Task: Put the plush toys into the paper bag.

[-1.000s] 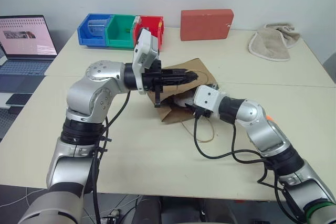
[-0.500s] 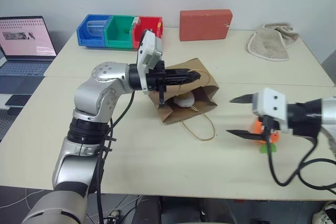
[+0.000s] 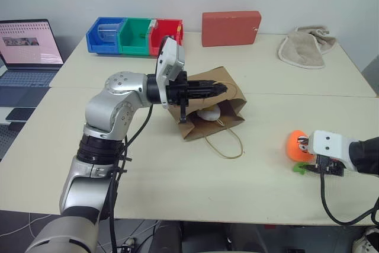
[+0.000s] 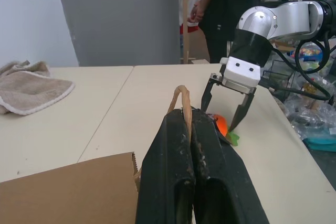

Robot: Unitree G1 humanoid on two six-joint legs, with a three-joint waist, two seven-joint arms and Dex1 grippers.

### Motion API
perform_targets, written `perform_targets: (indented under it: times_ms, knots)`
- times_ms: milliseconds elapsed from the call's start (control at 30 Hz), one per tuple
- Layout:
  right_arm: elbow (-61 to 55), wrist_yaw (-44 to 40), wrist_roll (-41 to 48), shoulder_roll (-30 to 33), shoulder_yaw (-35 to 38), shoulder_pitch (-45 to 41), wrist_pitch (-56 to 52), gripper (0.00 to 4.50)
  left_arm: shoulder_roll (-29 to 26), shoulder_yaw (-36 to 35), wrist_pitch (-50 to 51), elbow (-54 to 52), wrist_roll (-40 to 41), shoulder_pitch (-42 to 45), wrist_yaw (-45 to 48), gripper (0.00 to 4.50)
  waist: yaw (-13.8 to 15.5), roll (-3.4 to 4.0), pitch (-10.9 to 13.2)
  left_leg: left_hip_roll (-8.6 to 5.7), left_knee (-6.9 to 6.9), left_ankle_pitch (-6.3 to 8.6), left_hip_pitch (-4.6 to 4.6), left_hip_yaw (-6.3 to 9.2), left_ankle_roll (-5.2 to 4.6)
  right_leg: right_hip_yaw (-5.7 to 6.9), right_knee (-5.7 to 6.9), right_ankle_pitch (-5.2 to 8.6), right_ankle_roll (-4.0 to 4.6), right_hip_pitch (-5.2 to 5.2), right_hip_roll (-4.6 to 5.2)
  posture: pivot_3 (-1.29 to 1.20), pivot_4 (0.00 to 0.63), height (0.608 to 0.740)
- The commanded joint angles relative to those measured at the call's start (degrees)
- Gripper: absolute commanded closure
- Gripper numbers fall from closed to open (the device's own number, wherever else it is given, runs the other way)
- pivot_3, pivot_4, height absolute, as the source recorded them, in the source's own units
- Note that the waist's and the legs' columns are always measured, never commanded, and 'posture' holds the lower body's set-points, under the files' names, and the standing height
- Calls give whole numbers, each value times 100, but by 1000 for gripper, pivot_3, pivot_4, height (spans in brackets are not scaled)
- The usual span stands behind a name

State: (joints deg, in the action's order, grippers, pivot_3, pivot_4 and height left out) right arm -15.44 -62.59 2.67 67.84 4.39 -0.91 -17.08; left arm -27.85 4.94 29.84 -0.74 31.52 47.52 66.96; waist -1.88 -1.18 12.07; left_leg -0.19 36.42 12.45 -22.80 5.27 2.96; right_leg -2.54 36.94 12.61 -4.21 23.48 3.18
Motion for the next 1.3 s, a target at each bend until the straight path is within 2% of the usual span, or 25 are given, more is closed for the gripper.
perform_targets:
  times_ms: [33,200,333,533,667,800,867,1000,1200,1300]
  knots:
    - [127,17,-113,-6,-27,-75,217,2695,-70,-90,-14,-232,53,-3,9,4500,6,0,0,0,0,0,0,1,0,0,0,0,0,0,0,0,150,740]
    - [304,4,-169,-2,-59,-157,516,4442,-108,-132,5,-232,80,3,15,4500,5,0,0,-1,1,0,0,0,0,0,-1,0,0,-3,0,0,150,740]
    - [61,-271,177,44,105,-187,474,4479,-121,-204,21,-196,128,72,-1,4500,4,0,0,0,4,0,1,0,0,0,0,-1,-1,-4,0,0,150,740]
    - [-1036,-630,1435,-3,345,-761,-572,4479,-156,-286,61,-169,167,159,35,4500,-4,0,0,0,4,0,1,4,0,2,2,-1,-1,-4,-1,0,150,740]
    - [-1653,-528,2259,-266,126,-1509,-1313,4479,-173,-304,54,-138,186,226,13,4500,7,0,0,1,6,0,0,7,0,5,2,-1,-1,-4,0,0,150,740]
    - [-1927,-331,2631,-720,-328,-2045,-1740,4479,-185,-374,52,-36,206,346,-30,4500,12,-2,1,0,6,0,-5,12,0,9,-2,-1,-1,-4,0,0,150,740]
    - [-1899,-49,2515,-1218,-791,-2459,-1797,4479,-190,-378,60,-27,208,370,-17,4500,10,-2,1,0,6,0,-6,12,0,9,-2,-1,-1,-4,0,0,150,740]
    - [-1494,556,1748,-2104,-1647,-3072,-1574,4479,-204,-369,108,-80,236,387,28,4500,-10,-2,1,0,7,0,-4,11,0,8,2,-2,0,-1,0,0,150,740]
    - [-674,1051,398,-2907,-2689,-3522,-810,4479,-294,-382,304,-276,379,328,72,4500,1,-2,1,0,4,0,-11,16,1,12,1,-2,1,7,-1,0,150,740]
    - [-243,1327,-125,-3282,-2926,-3747,-495,4479,-302,-385,371,-337,413,293,65,4500,1,-2,1,-1,4,0,-12,16,1,11,1,-2,2,8,-1,0,150,740]
